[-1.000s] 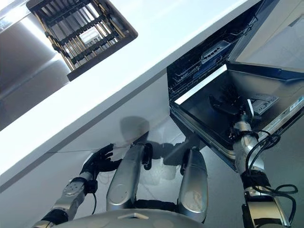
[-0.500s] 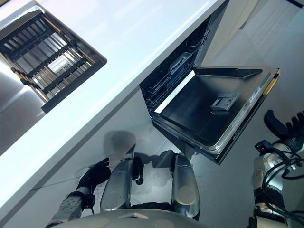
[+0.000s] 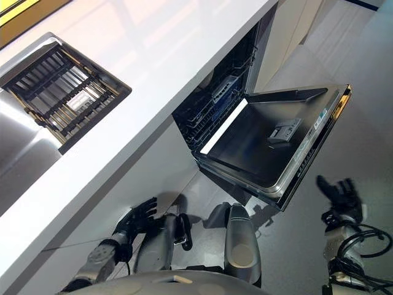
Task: Pick up plates and place into dishwasher.
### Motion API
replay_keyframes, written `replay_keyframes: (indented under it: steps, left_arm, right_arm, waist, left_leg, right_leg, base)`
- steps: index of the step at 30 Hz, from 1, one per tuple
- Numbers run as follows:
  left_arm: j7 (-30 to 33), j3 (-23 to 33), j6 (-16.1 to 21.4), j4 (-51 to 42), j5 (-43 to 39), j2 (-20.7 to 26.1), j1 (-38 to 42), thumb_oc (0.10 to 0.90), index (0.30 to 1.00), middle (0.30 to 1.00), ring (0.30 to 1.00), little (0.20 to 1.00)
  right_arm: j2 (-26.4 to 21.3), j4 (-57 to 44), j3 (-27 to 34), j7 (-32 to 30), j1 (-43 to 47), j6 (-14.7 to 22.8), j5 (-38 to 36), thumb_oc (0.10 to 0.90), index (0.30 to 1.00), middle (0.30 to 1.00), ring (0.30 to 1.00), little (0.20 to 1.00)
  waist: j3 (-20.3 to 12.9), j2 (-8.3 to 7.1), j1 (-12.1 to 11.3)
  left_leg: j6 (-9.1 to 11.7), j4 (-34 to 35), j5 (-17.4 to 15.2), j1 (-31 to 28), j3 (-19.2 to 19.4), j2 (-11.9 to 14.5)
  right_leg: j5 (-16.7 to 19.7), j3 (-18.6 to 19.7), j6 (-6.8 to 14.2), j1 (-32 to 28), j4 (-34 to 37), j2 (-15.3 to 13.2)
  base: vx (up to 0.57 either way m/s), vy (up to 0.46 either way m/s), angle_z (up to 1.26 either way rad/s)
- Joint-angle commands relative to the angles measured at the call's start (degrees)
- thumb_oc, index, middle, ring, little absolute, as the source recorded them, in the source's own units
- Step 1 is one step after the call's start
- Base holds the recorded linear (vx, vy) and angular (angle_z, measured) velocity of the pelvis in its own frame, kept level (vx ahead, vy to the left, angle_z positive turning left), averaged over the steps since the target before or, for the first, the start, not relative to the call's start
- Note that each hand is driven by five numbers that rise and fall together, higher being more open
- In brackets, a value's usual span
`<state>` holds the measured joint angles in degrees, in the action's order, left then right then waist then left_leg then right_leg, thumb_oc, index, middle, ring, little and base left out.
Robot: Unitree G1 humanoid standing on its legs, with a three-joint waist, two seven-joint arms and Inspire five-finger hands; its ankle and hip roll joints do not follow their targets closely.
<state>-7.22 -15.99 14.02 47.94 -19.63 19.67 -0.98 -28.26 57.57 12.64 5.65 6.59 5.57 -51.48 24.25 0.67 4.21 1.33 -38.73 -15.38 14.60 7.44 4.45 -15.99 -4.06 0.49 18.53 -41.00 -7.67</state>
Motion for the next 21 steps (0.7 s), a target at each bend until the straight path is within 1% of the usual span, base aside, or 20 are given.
replay_keyframes:
  steps: [1,3,6,7,10,11,12,14,15,19,20,21]
  left_arm:
    - [0.0,-0.2,4.7,-5.3,1.6,2.0,0.5,0.800,0.900,0.900,0.900,0.900]
    - [0.0,-0.7,4.2,-5.7,1.9,2.2,0.5,0.800,0.900,0.900,0.900,0.900]
    - [0.1,-1.3,3.6,-6.3,2.3,2.4,0.2,0.800,0.900,0.900,0.900,0.900]
    - [0.2,-1.5,3.2,-6.8,2.1,2.6,0.3,0.800,0.900,0.900,0.900,0.900]
    - [0.1,-1.3,2.7,-7.4,2.1,3.1,0.0,0.800,0.900,0.900,0.900,0.900]
    - [0.1,-1.1,2.7,-7.4,2.0,3.3,-0.2,0.800,0.900,0.900,0.900,0.900]
    - [0.0,-0.8,2.7,-7.4,2.0,3.4,-0.3,0.800,0.900,0.900,0.900,0.900]
    - [-0.5,-0.3,2.5,-7.2,2.0,3.7,-0.4,0.800,0.900,0.900,0.900,0.900]
    - [-0.9,-0.1,2.3,-7.2,2.0,4.2,-0.5,0.800,0.900,0.900,0.900,0.900]
    - [-1.6,-1.1,1.5,-7.6,2.3,4.6,-0.5,0.800,0.900,0.900,0.900,0.900]
    - [-1.7,-1.4,1.5,-7.6,2.4,4.7,-0.4,0.800,0.900,0.900,0.900,0.900]
    - [-1.8,-1.8,1.5,-7.4,2.5,4.7,-0.4,0.800,0.900,0.900,0.900,0.900]
  right_arm:
    - [-3.1,1.8,-1.8,9.1,5.2,-1.2,-1.8,0.800,0.900,0.900,0.900,0.900]
    - [-2.6,1.6,-3.4,13.6,6.8,-3.6,-1.7,0.800,0.900,0.900,0.900,0.900]
    - [-1.3,-2.2,-7.6,22.1,9.2,-8.2,-1.3,0.800,0.900,0.900,0.900,0.900]
    - [-0.8,-3.9,-9.2,24.2,9.5,-8.5,-0.2,0.800,0.900,0.900,0.900,0.900]
    - [-1.0,-8.2,-11.3,28.3,10.6,-10.8,-1.4,0.800,0.900,0.900,0.900,0.900]
    - [-1.1,-10.3,-11.9,31.3,11.1,-11.3,-2.3,0.800,0.900,0.900,0.900,0.900]
    - [-1.0,-12.9,-12.8,32.8,11.5,-11.7,-4.0,0.800,0.900,0.900,0.900,0.900]
    - [-0.8,-19.1,-13.6,35.7,12.5,-13.8,-8.1,0.800,0.900,0.900,0.900,0.900]
    - [-0.7,-23.2,-14.2,38.9,13.1,-13.9,-12.1,0.800,0.900,0.900,0.900,0.900]
    - [1.3,-29.9,-12.4,44.0,16.2,-17.3,-22.2,0.800,0.900,0.900,0.900,0.900]
    - [1.5,-30.7,-11.9,43.9,17.0,-18.2,-23.9,0.800,0.900,0.900,0.900,0.900]
    - [1.8,-31.7,-11.0,44.5,18.6,-19.4,-27.2,0.800,0.900,0.900,0.900,0.900]
  waist:
    - [-2.0,0.45,-2.2]
    - [-2.0,0.67,-2.8]
    - [-1.9,0.89,-3.6]
    - [-1.8,0.90,-3.8]
    - [-1.8,0.71,-4.1]
    - [-1.8,0.60,-4.2]
    - [-1.9,0.47,-4.3]
    - [-2.0,0.12,-4.4]
    - [-2.1,-0.12,-4.6]
    - [-2.6,-0.38,-5.6]
    - [-2.6,-0.39,-5.8]
    - [-2.8,-0.38,-6.2]
  left_leg:
    - [-5.2,-2.5,-2.9,-0.2,-0.9,-3.6]
    - [-5.2,-2.6,-3.0,-0.3,-1.1,-3.8]
    - [-5.1,-2.3,-2.6,-0.6,-1.5,-4.0]
    - [-5.1,-2.3,-2.6,-0.7,-1.6,-4.0]
    - [-5.1,-2.3,-2.6,-0.8,-1.7,-3.8]
    - [-5.1,-2.3,-2.6,-0.9,-1.7,-3.8]
    - [-5.1,-2.3,-2.6,-0.9,-1.8,-3.7]
    - [-5.0,-2.6,-2.7,-0.9,-2.0,-3.6]
    - [-4.9,-2.6,-2.6,-0.9,-2.1,-3.4]
    - [-4.8,-3.4,-2.9,-0.6,-2.8,-3.5]
    - [-4.7,-3.5,-3.0,-0.6,-3.0,-3.5]
    - [-4.7,-4.0,-3.2,-0.4,-3.2,-3.7]
  right_leg:
    - [2.4,-3.8,-2.3,-4.5,0.5,-0.3]
    - [2.4,-4.1,-2.4,-4.6,0.3,-0.4]
    - [2.4,-4.3,-2.4,-4.8,-0.1,-0.4]
    - [2.4,-4.4,-2.3,-4.8,-0.2,-0.5]
    - [2.4,-4.6,-2.2,-4.9,-0.3,-0.7]
    - [2.3,-4.7,-2.2,-5.0,-0.4,-0.7]
    - [2.3,-4.8,-2.2,-5.0,-0.5,-0.7]
    - [2.2,-4.9,-2.1,-5.0,-0.8,-0.7]
    - [2.3,-5.1,-1.8,-5.0,-0.9,-0.9]
    - [2.3,-5.7,-1.4,-5.5,-0.9,-1.1]
    - [2.3,-5.9,-1.3,-5.6,-0.9,-1.1]
    - [2.2,-6.1,-1.2,-5.8,-1.0,-1.2]
  base:
    - [0.02,-0.057,0.04]
    - [0.02,-0.039,0.06]
    - [0.02,-0.019,0.07]
    - [0.01,-0.020,-0.03]
    - [0.01,-0.018,-0.06]
    - [0.00,0.000,0.00]
    - [0.00,0.000,0.00]
    - [0.02,-0.020,-0.04]
    - [0.03,-0.048,-0.06]
    - [0.04,-0.046,0.03]
    - [0.04,-0.036,0.02]
    - [0.03,-0.026,-0.05]
